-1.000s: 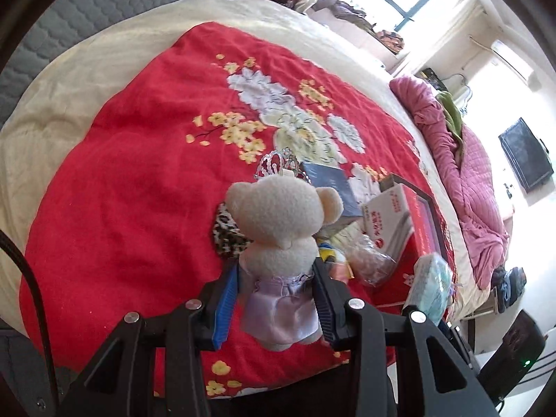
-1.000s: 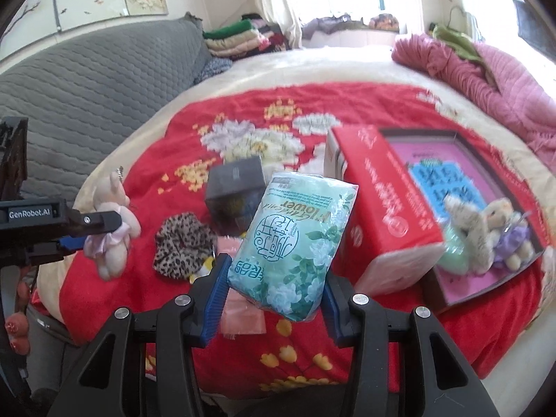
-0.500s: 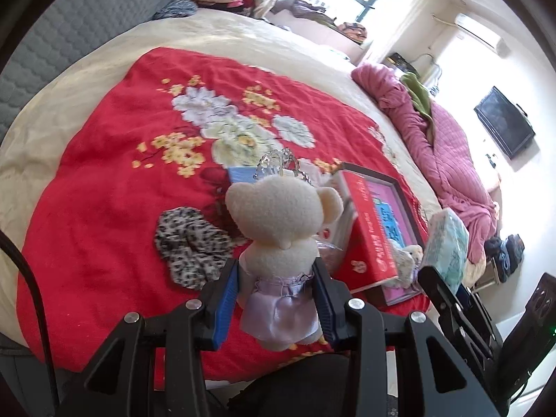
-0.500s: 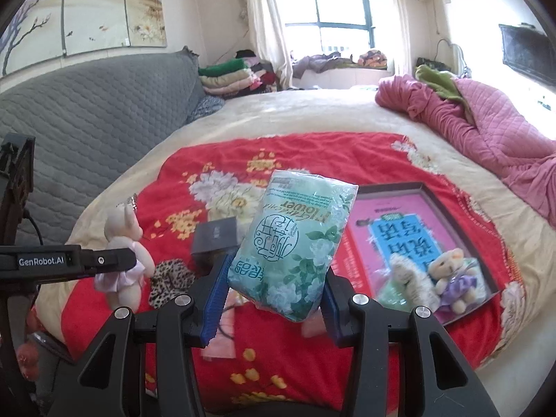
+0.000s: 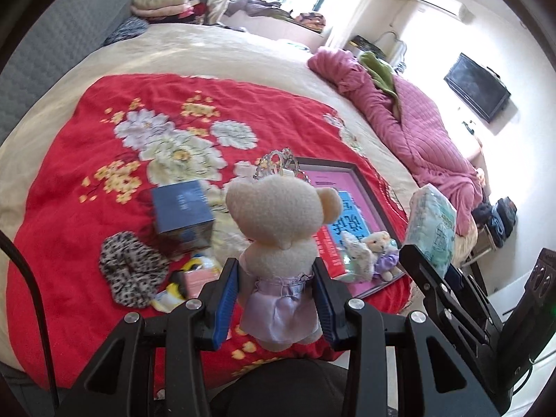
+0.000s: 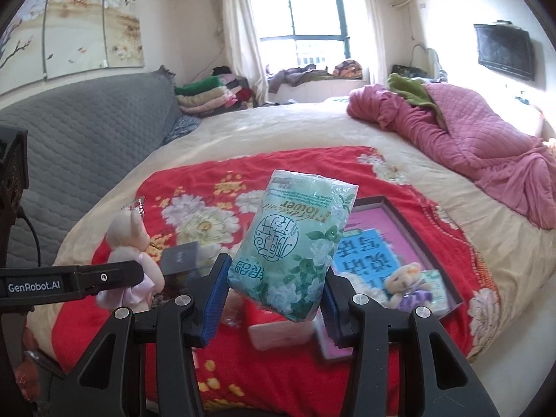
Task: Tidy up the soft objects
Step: 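Carry the pink-dressed bear and green tissue pack with both grippers over the tray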
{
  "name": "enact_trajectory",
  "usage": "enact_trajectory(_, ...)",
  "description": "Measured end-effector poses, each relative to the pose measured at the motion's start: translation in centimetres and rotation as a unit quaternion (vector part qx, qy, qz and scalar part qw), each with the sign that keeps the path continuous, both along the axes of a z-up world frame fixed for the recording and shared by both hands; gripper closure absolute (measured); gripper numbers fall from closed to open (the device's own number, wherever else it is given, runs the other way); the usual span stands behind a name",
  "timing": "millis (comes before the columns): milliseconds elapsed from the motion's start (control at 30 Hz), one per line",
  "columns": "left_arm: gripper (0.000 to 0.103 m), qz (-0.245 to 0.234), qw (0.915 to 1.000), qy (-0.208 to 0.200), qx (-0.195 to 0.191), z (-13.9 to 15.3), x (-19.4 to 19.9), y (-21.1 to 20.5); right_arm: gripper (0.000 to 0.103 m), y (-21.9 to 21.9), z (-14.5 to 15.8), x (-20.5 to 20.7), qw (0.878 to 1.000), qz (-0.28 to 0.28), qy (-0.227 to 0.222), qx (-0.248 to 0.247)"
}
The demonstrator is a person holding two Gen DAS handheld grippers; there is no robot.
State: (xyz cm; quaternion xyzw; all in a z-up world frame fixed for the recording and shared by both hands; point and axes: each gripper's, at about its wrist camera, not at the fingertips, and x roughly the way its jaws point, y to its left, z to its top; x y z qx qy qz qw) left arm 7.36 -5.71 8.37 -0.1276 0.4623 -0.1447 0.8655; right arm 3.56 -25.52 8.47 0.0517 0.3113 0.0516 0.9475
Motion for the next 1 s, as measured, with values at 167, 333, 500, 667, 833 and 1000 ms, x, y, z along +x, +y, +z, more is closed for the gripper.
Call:
enact_trajectory(167, 0.062, -0.028, 0.9996, -0.008, 0.008, 0.6, 0.9, -3.0, 0.055, -3.0, 0.2, 0.2, 0.999, -0.032, -0.002, -0.001)
enact_trajectory(333, 0.062, -0.054, 0.9984, -0.016, 0.011, 1.1, 2.2, -6.3, 0.055, -6.7, 0.4, 0.3, 0.997, -0.072, -0.004, 0.009)
enact_trajectory(500, 0.062, -0.084, 0.9963, -0.013, 0.012, 0.8, 3.4, -9.8, 0.055, -10.7, 0.2, 0.2, 0.994, -0.112, -0.002, 0.016)
enact_trajectory(667, 0.062, -0.117, 0.993, 0.001, 0.017, -0.7, 4.5, -13.6, 0.055, -14.3, -0.7, 0.0, 0.989, -0.148, 0.008, 0.023)
enact_trajectory(833, 0.062, -0.145, 0.9889, 0.03, 0.014, -2.9, 5.8, -17.0, 0.055, -16.1, -1.9, 0.3, 0.986, -0.161, 0.024, 0.024)
enact_trajectory(1000, 0.062, -0.167, 0.9846, 0.047, 0.023, -4.6, 6.9, -19.9, 0.055, -17.4, -2.9, 0.8, 0.985, -0.169, 0.034, 0.015)
